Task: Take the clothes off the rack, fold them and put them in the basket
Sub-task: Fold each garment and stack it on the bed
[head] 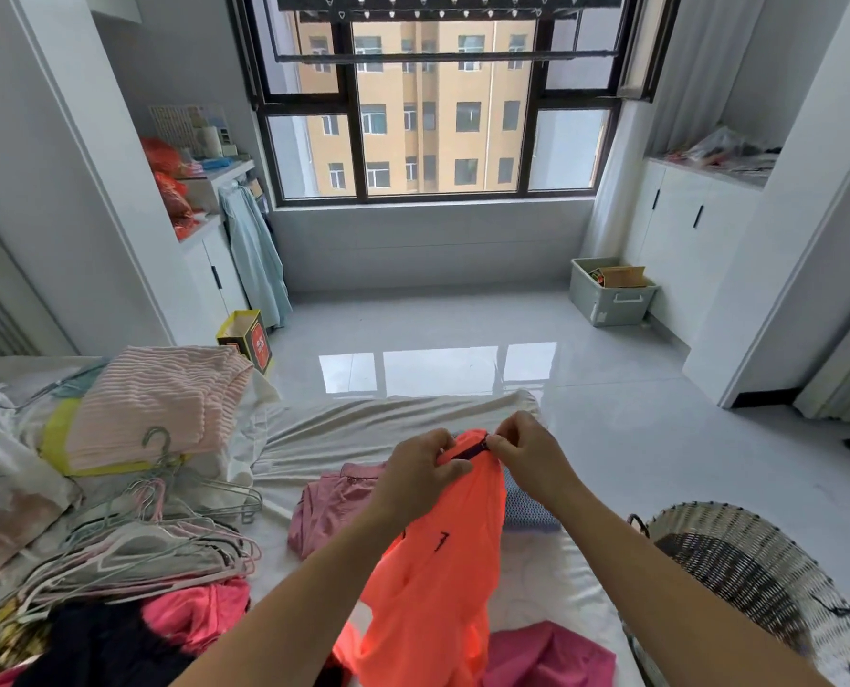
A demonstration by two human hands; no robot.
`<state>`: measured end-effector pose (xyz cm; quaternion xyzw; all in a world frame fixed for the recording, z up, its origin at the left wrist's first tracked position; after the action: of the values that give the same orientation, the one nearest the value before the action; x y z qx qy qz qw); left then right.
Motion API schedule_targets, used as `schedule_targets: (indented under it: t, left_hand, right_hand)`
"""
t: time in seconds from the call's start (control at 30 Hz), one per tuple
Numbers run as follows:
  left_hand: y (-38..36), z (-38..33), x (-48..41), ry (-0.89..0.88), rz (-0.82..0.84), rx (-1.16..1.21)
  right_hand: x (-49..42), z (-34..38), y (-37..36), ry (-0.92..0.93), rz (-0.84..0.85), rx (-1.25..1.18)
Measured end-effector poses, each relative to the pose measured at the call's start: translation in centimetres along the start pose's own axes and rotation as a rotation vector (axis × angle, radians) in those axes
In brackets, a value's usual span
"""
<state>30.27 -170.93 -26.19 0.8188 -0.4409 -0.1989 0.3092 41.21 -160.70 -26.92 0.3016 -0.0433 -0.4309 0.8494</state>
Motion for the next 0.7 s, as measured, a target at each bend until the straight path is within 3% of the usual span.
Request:
schedule_targets:
  t: [0.1,0.23,0.37,0.5,0.6,0.7]
  left_hand:
    - [0.0,-0.9,0.3,-0.030,-0.004,-0.152]
    - [-0.6,-0.5,0.7,0.026,0.131,-0.072]
    - [-0.8,4.2,0.9,0.278,0.311,0.345]
    - [-0.3,8.0,0.8,0.350,0.254,0.287]
    - [-2.9,8.7,1.3,0.322,0.434,0.211]
    - [-4.5,7.6,1.5,0.334,0.549,0.363]
  right_hand:
    - [0.1,-1.3,-0.4,-0.047,0.000,0.087]
    - [0.1,-1.1,-0.7,-0.005,-0.003,0.081]
    - [-0.2,1.4,-0.5,0.177,0.263,-0.109]
    - [0.3,3.8,-0.4,0.295,0.450,-0.117]
    - [0.2,4.8,0.5,0.271,0.392,-0.331]
    - [0.3,5.8,2.2,0.218,0.366,-0.572]
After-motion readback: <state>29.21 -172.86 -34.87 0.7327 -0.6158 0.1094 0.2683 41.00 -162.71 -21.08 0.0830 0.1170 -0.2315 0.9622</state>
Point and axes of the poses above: each hand's wrist, its own x-axis away from the middle knuckle, its own y-axis out of the back of the hand, z = x × y, the point moved 6 cm from there along -x, towards the middle knuckle, and after that the axes turned 8 degrees about y, right-handed, at the moved point
